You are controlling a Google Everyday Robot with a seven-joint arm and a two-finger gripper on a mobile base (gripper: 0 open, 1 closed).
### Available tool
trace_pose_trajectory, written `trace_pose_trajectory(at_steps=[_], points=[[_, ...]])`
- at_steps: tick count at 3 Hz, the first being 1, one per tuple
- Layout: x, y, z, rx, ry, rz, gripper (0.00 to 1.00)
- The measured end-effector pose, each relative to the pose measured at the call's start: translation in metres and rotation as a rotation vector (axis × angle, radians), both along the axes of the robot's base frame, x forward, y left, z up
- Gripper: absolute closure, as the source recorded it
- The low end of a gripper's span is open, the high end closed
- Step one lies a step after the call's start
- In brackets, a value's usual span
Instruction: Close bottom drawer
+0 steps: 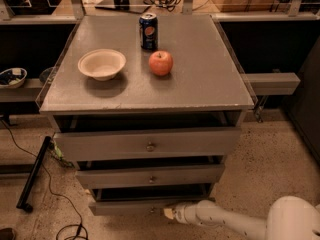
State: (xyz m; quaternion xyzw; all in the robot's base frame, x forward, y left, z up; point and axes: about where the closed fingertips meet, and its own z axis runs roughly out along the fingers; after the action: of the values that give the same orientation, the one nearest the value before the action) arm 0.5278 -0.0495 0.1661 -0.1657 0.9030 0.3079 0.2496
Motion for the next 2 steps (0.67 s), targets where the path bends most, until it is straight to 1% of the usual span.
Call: trace_pose_trajectory(at_steps=[1, 2], points=[[0.0127, 0.0033, 0.0030, -0.014, -0.035, -0.014, 1.00], [0.0173, 0.0044, 0.0046, -0.020, -0.051, -0.020, 1.00]])
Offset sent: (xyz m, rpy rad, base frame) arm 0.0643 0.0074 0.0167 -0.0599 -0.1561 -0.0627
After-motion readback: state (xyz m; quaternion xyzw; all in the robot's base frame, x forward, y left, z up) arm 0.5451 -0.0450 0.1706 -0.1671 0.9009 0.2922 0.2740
